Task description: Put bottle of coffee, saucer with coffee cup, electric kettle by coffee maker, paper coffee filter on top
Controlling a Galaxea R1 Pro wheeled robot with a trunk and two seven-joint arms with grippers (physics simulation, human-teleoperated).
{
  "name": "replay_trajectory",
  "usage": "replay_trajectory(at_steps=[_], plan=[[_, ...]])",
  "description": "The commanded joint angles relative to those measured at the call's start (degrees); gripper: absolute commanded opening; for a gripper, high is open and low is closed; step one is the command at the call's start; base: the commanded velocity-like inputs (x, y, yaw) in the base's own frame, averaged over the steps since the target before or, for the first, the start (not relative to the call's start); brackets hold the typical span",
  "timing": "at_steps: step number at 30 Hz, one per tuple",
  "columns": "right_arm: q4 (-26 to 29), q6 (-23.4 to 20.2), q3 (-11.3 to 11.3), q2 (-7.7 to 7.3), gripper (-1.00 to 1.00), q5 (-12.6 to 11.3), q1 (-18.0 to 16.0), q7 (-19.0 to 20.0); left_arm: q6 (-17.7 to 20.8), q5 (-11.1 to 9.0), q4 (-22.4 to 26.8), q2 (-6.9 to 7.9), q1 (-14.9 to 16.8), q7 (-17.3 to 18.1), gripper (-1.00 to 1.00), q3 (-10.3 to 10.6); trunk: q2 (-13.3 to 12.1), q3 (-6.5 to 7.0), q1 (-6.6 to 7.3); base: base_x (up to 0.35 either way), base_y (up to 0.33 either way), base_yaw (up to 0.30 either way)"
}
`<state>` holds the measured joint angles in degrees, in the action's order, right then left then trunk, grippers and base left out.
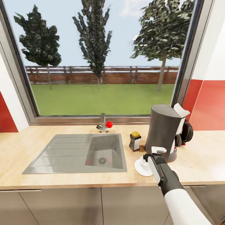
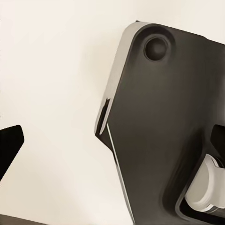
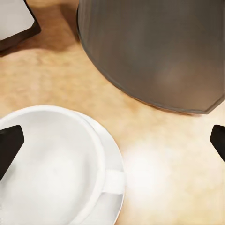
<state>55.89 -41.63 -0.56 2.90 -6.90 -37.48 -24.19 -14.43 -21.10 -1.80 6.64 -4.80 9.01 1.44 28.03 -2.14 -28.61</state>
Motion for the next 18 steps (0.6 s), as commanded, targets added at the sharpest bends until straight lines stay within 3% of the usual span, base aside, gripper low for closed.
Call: replay_trajectory(at_steps=[1, 6, 18], plan=[[0.1, -0.1, -0.1, 0.00, 1.00, -0.6, 0.0, -0.5, -0.3, -0.5, -0.1, 0.02, 0.1, 0.4, 1.00, 0.2, 0.1, -0.11, -0.03, 0.000, 0.000, 0.000], [0.1, -0.1, -0.1, 0.00, 1.00, -0.7, 0.0, -0.5, -0.3, -0.5, -0.1, -0.01, 0.1, 0.4, 1.00, 0.3, 0.1, -0.11, -0.03, -0.043, 0.000, 0.000], [-0.1, -0.1, -0.1, 0.00, 1.00, -0.6, 0.0, -0.5, -0.3, -0.5, 0.0, -0.04, 0.1, 0.4, 1.00, 0.3, 0.1, -0.11, -0.03, -0.314, 0.000, 0.000]])
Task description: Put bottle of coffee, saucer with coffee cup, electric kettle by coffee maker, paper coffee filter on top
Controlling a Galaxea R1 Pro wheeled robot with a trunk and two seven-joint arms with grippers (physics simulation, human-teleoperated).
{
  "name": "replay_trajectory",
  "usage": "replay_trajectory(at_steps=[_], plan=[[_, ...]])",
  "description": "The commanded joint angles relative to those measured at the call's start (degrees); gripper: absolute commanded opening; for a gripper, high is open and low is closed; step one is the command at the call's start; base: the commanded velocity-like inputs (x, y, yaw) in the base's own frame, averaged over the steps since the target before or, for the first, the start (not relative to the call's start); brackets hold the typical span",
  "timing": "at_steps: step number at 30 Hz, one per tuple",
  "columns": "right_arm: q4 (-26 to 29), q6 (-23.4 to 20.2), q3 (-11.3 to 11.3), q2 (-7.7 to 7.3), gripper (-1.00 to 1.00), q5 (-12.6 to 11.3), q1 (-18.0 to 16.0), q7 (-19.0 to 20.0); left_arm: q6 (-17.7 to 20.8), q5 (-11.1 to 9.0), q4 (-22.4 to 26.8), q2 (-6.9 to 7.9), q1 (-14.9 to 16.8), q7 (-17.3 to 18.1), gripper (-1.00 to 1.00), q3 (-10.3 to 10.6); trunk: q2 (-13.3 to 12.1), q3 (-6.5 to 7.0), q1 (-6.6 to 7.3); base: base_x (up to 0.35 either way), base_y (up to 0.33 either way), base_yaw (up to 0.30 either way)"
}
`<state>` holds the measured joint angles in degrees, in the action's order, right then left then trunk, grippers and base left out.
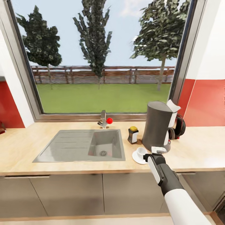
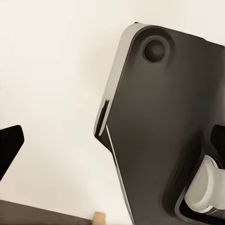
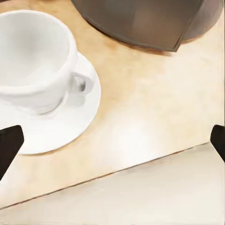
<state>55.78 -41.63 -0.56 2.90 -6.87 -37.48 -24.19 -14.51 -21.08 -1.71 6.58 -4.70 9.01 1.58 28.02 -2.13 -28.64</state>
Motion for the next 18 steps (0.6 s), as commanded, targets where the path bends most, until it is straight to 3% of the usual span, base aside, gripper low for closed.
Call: replay_trajectory(at_steps=[1, 5, 13, 18], plan=[[0.1, -0.1, -0.1, 0.00, 1.00, -0.6, 0.0, -0.5, -0.3, -0.5, -0.1, 0.01, 0.0, 0.4, 1.00, 0.2, 0.1, -0.11, 0.00, -0.336, 0.000, 0.000], [0.1, -0.1, -0.1, 0.00, 1.00, -0.6, 0.0, -0.5, -0.3, -0.5, -0.1, -0.04, 0.0, 0.4, 1.00, 0.2, 0.1, -0.11, 0.00, -0.225, 0.000, 0.000], [0.0, 0.6, 0.0, -0.08, 1.00, -0.7, 0.0, -0.4, -0.3, -0.6, -0.1, 0.02, 0.1, 0.4, 1.00, 0.2, 0.1, -0.11, 0.00, -0.033, 0.000, 0.000], [-2.6, 11.2, -0.1, -0.10, 1.00, -0.7, 0.1, -0.5, -1.1, -0.6, 0.1, 0.01, 0.5, 0.4, 1.00, 0.2, 0.1, -0.11, 0.00, -0.110, 0.000, 0.000]])
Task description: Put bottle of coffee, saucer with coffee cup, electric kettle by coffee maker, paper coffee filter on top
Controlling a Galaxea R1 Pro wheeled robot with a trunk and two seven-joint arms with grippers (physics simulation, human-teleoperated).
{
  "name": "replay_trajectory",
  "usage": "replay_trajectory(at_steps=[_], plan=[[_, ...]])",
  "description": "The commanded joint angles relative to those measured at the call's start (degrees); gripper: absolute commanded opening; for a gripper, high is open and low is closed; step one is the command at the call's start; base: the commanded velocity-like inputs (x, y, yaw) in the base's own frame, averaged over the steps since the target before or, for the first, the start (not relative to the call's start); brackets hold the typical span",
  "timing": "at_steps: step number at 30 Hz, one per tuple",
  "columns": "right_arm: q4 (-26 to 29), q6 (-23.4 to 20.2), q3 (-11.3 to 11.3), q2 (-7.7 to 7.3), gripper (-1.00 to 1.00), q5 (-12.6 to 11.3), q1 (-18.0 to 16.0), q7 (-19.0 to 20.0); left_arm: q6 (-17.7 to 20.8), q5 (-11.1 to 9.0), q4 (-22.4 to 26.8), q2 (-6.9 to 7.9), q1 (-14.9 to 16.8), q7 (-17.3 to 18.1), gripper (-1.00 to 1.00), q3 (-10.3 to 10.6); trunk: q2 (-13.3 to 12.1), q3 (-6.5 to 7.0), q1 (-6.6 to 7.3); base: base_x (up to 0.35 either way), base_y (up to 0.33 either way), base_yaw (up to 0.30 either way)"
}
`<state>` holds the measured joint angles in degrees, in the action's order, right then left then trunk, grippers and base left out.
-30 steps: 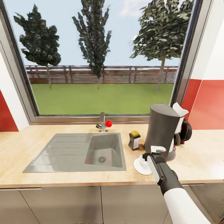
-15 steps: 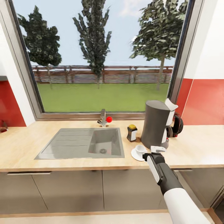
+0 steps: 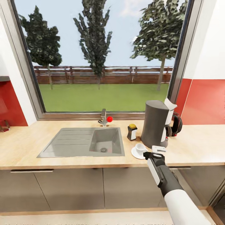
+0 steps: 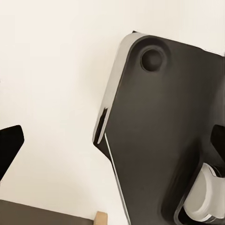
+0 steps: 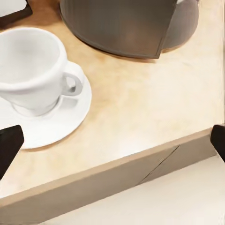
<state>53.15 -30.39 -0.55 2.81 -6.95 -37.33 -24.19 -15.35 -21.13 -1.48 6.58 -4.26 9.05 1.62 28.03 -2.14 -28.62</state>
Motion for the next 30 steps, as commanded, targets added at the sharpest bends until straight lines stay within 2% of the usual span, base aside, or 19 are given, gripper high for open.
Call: replay_trajectory(at_steps=[1, 2, 3, 5, 6, 7, 8, 11, 12, 13, 14, 15, 17, 18, 20, 24, 25, 28, 30], plan=[[-1.0, 2.4, -0.1, 0.00, 1.00, -0.6, 0.0, -0.5, -0.9, -0.5, -0.1, 0.04, 0.1, 0.4, 1.00, 0.2, 0.1, -0.11, -0.02, -0.061, 0.000, 0.000], [-4.2, 9.1, -0.1, 0.00, 1.00, -0.7, 0.5, -0.4, -2.1, -0.5, -0.1, 0.10, 0.2, 0.4, 1.00, 0.2, 0.1, -0.11, -0.02, -0.025, 0.000, 0.000], [-5.4, 11.3, -0.1, 0.00, 1.00, -0.7, 0.7, -0.4, -2.3, -0.5, -0.1, 0.14, 0.3, 0.4, 1.00, 0.2, 0.1, -0.11, -0.02, -0.020, 0.000, 0.000], [-11.8, 21.9, -0.1, 0.03, 1.00, -0.7, 1.3, -0.4, -2.9, -0.5, 0.0, 0.22, 0.4, 0.4, 1.00, 0.2, 0.1, -0.11, -0.02, -0.011, 0.000, 0.000], [-21.9, 37.2, -0.1, 0.29, 1.00, -0.7, 1.6, -0.4, -3.2, -0.5, 0.0, 0.25, 0.4, 0.5, 1.00, 0.2, 0.1, -0.11, -0.02, -0.003, 0.000, 0.000], [-26.2, 43.2, -0.1, 0.62, 1.00, -0.7, 1.6, -0.4, -3.2, -0.5, 0.1, 0.26, 0.5, 0.5, 1.00, 0.3, 0.1, -0.11, -0.02, -0.002, 0.000, 0.000], [-28.3, 46.2, -0.1, 0.81, 1.00, -0.7, 1.7, -0.4, -3.3, -0.4, 0.1, 0.26, 0.5, 0.5, 1.00, 0.3, 0.1, -0.11, -0.02, -0.001, 0.000, 0.000], [-39.7, 63.2, -0.1, 1.82, 1.00, -0.7, 1.7, -0.4, -3.3, -0.3, 1.2, 0.29, 0.5, 0.5, 1.00, 0.4, 0.1, -0.11, -0.02, 0.000, 0.000, 0.000], [-41.4, 65.8, -0.1, 1.98, 1.00, -0.7, 1.7, -0.4, -3.3, -0.3, 1.4, 0.30, 0.5, 0.5, 1.00, 0.4, 0.1, -0.11, -0.02, 0.000, 0.000, 0.000], [-44.6, 71.0, -0.1, 2.35, 1.00, -0.7, 1.8, -0.4, -3.4, -0.2, 1.6, 0.32, 0.5, 0.5, 1.00, 0.5, 0.1, -0.11, -0.02, 0.000, 0.000, 0.000], [-46.0, 73.4, -0.2, 2.51, 1.00, -0.6, 1.8, -0.4, -3.4, -0.2, 1.6, 0.33, 0.5, 0.5, 1.00, 0.5, 0.1, -0.11, -0.02, 0.000, 0.000, 0.000], [-48.1, 78.0, -0.2, 2.78, 1.00, -0.6, 1.9, -0.4, -3.4, -0.2, 1.7, 0.36, 0.5, 0.5, 1.00, 0.5, 0.1, -0.11, -0.02, 0.000, 0.000, 0.000], [-50.2, 84.9, -0.2, 3.19, 1.00, -0.5, 3.3, -0.4, -3.4, -0.1, 1.8, 0.51, 0.5, 0.5, 1.00, 0.6, 0.1, -0.11, -0.02, 0.000, 0.000, 0.000], [-50.5, 86.1, -0.2, 3.25, 1.00, -0.5, 3.9, -0.4, -3.4, -0.1, 1.9, 0.54, 0.5, 0.5, 1.00, 0.6, 0.1, -0.11, -0.02, 0.000, 0.000, 0.000], [-51.3, 89.5, -0.2, 3.36, 1.00, -0.2, 8.2, -0.2, -3.3, 0.1, 1.9, 0.60, 0.5, 0.5, 1.00, 0.6, 0.1, -0.11, -0.02, 0.000, 0.000, 0.000], [-51.6, 90.3, -0.3, 2.71, 1.00, 0.0, 13.9, -0.1, -3.3, 0.3, 1.9, 0.49, 0.4, 0.5, 1.00, 0.7, 0.1, -0.11, -0.02, 0.000, 0.000, 0.000], [-51.7, 89.6, -0.3, 2.05, 1.00, 0.1, 15.4, -0.1, -3.3, 0.3, 1.9, 0.45, 0.4, 0.5, 1.00, 0.8, 0.1, -0.11, -0.02, 0.000, 0.000, 0.000], [-51.7, 83.6, -0.4, 1.07, 1.00, 0.2, 18.3, 0.0, -3.2, 0.3, 1.8, 0.41, 0.4, 0.5, 1.00, 0.9, 0.1, -0.11, -0.02, 0.000, 0.000, 0.000], [-51.7, 76.0, -0.5, 0.85, 1.00, 0.2, 19.4, 0.0, -3.2, 0.3, 1.7, 0.39, 0.4, 0.5, 1.00, 0.9, 0.1, -0.11, -0.02, 0.000, 0.000, 0.000]])
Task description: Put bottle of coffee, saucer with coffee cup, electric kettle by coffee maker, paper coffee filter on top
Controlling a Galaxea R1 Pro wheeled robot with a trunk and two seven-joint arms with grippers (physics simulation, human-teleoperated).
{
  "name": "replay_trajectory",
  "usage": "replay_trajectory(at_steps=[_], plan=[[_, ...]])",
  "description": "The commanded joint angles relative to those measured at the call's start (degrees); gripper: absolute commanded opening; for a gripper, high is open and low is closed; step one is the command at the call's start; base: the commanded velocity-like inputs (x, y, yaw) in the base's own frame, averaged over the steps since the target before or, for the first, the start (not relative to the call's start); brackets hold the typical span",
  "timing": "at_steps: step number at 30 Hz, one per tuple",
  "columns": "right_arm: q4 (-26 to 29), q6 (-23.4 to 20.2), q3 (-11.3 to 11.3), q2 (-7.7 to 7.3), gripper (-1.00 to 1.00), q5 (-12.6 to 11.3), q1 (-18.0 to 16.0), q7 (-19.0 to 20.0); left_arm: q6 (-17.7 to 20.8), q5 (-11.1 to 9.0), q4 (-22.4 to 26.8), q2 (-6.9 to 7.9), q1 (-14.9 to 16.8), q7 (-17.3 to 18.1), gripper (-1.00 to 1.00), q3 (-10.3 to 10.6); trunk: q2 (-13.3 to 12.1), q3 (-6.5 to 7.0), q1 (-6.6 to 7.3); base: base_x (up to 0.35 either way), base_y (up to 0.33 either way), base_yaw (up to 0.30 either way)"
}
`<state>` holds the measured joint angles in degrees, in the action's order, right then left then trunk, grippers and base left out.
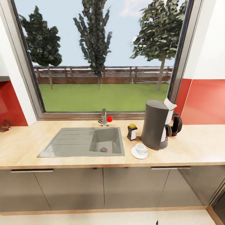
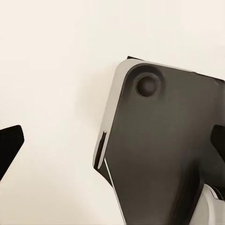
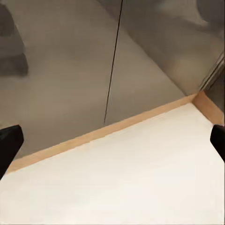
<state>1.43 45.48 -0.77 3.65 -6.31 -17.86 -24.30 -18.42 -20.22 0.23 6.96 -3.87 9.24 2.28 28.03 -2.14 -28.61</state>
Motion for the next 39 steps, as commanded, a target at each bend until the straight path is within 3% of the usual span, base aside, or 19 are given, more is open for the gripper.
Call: replay_trajectory(at_steps=[1, 3, 6, 9, 13, 22, 32, 39], plan=[[0.0, -4.9, -0.3, -0.02, 1.00, -0.4, 0.3, 0.4, 0.0, -0.6, 0.0, 0.00, 0.0, 0.3, 1.00, 0.3, 0.1, -0.10, -0.03, 0.000, 0.000, 0.000], [0.0, -14.5, -0.3, -0.04, 1.00, -0.3, 0.7, 2.4, 0.1, -0.5, -0.2, -0.01, 0.0, 0.3, 1.00, 0.3, 0.1, -0.10, -0.03, 0.000, 0.000, 0.000], [0.1, -26.2, -0.3, -0.13, 1.00, -0.1, 0.8, 9.7, 0.2, -0.5, -0.4, -0.07, 0.0, 0.3, 1.00, 0.3, 0.1, -0.10, -0.03, 0.000, 0.000, 0.000], [0.2, -31.6, -0.3, -0.38, 1.00, -0.2, 0.9, 13.0, 0.3, -0.5, -0.5, -0.09, -0.1, 0.3, 1.00, 0.3, 0.1, -0.10, -0.03, 0.000, 0.000, 0.000], [0.2, -36.6, -0.3, -1.72, 1.00, -0.1, 0.9, 14.5, 0.3, -0.5, -0.5, -0.11, -0.1, 0.3, 1.00, 0.3, 0.1, -0.10, -0.03, 0.000, 0.000, 0.000], [0.2, -38.5, -0.3, -2.49, 1.00, -0.3, 0.9, 14.5, 0.2, -0.6, -0.2, 0.15, 0.0, 0.3, 1.00, 0.1, 0.1, -0.10, -0.03, 0.000, 0.000, 0.000], [0.3, -38.4, -0.2, -2.18, 1.00, -0.5, 0.9, 14.5, 0.2, -1.2, 0.1, -2.16, 0.0, 0.3, 1.00, -0.5, 0.1, -0.10, -0.03, 0.000, 0.000, 0.000], [0.2, -38.4, -0.2, -2.27, 1.00, -0.5, 0.9, 14.5, 0.1, -1.1, 0.2, -2.30, 0.0, 0.3, 1.00, -0.3, 0.1, -0.10, -0.03, 0.000, 0.000, 0.000]])
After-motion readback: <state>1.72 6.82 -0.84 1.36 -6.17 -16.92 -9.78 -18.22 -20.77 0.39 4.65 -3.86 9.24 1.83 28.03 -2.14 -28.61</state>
